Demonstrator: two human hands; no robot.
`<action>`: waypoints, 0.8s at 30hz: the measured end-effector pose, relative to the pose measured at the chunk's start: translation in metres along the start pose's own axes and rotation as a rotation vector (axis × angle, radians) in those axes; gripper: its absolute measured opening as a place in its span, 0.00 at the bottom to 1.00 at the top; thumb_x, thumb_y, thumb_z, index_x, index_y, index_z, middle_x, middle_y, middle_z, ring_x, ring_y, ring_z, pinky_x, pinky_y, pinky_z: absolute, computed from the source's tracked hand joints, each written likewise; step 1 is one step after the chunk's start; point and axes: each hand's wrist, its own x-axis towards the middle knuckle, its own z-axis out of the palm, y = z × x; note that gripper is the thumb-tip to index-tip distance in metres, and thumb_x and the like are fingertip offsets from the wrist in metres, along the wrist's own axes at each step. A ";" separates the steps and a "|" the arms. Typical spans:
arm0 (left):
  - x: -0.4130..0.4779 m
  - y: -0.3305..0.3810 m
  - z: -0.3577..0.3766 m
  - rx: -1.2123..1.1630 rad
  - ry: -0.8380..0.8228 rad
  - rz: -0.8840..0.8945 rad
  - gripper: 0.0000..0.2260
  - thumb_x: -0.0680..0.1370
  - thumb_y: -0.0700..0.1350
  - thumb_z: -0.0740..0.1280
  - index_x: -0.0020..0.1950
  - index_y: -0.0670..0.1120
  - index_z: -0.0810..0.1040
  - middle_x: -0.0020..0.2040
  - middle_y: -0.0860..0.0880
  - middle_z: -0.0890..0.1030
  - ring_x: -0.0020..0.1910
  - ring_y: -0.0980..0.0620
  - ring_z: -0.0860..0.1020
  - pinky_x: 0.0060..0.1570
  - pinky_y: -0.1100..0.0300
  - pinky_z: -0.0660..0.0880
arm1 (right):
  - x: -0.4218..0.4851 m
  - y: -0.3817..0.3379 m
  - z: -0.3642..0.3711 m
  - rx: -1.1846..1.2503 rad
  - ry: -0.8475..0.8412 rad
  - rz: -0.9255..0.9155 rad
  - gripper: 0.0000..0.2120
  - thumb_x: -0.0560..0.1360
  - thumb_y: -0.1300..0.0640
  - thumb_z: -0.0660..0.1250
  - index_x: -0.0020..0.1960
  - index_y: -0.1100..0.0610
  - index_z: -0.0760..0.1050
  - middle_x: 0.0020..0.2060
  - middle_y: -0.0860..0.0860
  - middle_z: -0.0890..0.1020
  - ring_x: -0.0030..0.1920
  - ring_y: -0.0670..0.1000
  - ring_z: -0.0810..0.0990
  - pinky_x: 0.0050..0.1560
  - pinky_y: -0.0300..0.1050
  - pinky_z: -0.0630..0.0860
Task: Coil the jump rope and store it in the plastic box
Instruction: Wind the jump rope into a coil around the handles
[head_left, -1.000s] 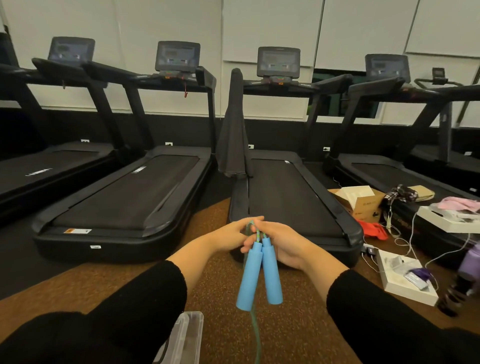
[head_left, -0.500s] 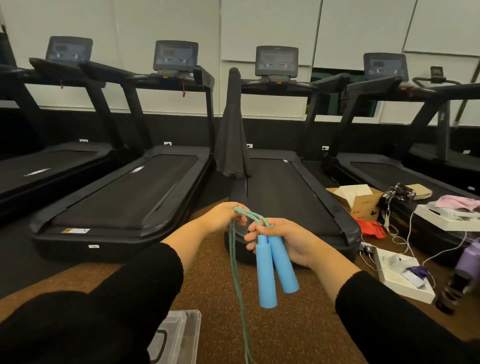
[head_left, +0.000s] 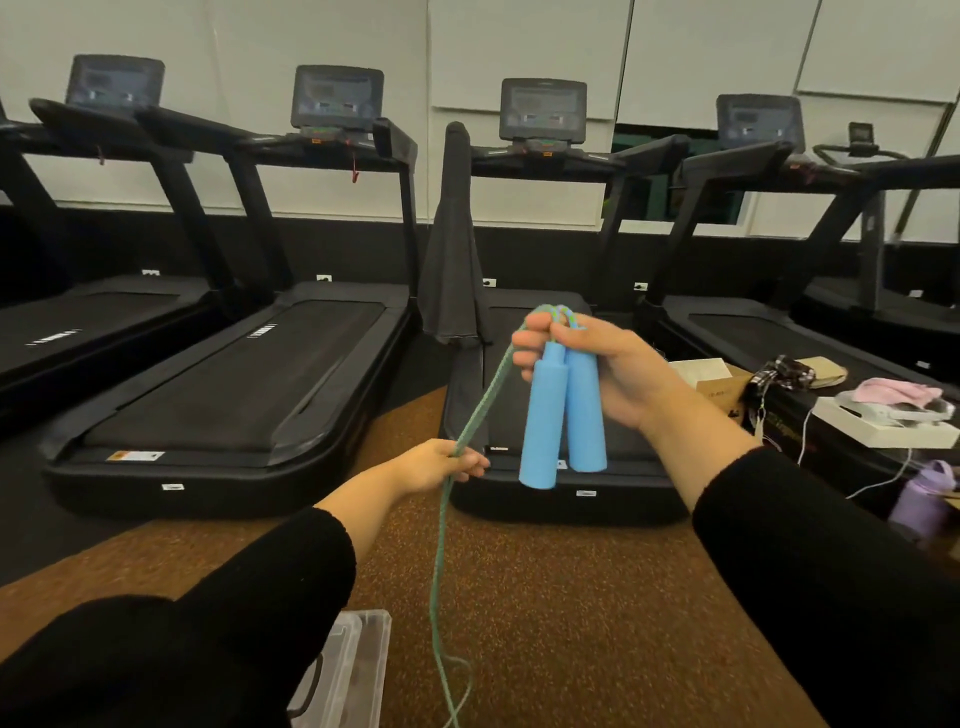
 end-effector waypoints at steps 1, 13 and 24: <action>0.002 0.007 0.001 0.020 -0.004 0.035 0.14 0.80 0.44 0.60 0.64 0.43 0.75 0.62 0.46 0.78 0.55 0.54 0.76 0.54 0.66 0.71 | 0.003 -0.005 0.004 -0.029 -0.009 -0.009 0.09 0.75 0.63 0.61 0.52 0.59 0.78 0.45 0.54 0.84 0.47 0.52 0.83 0.52 0.47 0.80; 0.000 0.065 0.008 -0.479 0.078 0.375 0.12 0.81 0.52 0.58 0.52 0.45 0.75 0.42 0.45 0.75 0.38 0.53 0.73 0.40 0.59 0.73 | 0.001 0.020 0.013 0.070 0.120 0.043 0.10 0.74 0.63 0.62 0.53 0.60 0.78 0.47 0.56 0.86 0.48 0.53 0.85 0.50 0.46 0.82; -0.007 0.063 0.028 -0.407 0.017 0.423 0.08 0.72 0.47 0.63 0.49 0.48 0.75 0.33 0.49 0.69 0.28 0.56 0.66 0.29 0.64 0.64 | -0.002 0.042 0.010 0.362 -0.254 0.063 0.29 0.65 0.58 0.68 0.67 0.56 0.74 0.32 0.53 0.80 0.32 0.47 0.77 0.37 0.40 0.77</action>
